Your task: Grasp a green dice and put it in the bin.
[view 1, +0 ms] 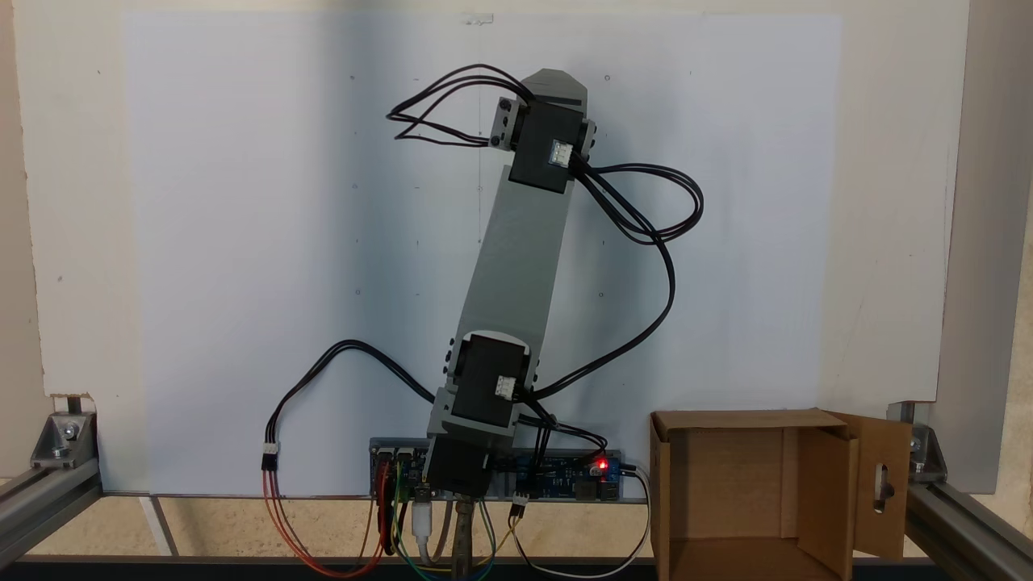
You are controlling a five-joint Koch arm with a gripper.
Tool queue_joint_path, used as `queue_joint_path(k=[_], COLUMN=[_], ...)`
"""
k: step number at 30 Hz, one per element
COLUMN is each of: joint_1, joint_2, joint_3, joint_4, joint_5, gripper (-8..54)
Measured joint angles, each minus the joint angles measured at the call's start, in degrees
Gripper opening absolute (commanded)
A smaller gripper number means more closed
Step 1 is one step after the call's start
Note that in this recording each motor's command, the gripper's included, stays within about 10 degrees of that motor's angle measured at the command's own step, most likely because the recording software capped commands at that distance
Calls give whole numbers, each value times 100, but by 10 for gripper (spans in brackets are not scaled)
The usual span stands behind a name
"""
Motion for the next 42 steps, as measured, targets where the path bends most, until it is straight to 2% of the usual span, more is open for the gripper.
queue_joint_path(k=[15, 35, 42], joint_1=[-18, -79, -88], joint_2=[-62, -272, -343], joint_3=[9, 861, 896], joint_4=[-53, -1028, -1107], joint_5=[0, 0, 0], gripper=[436, 429, 340])
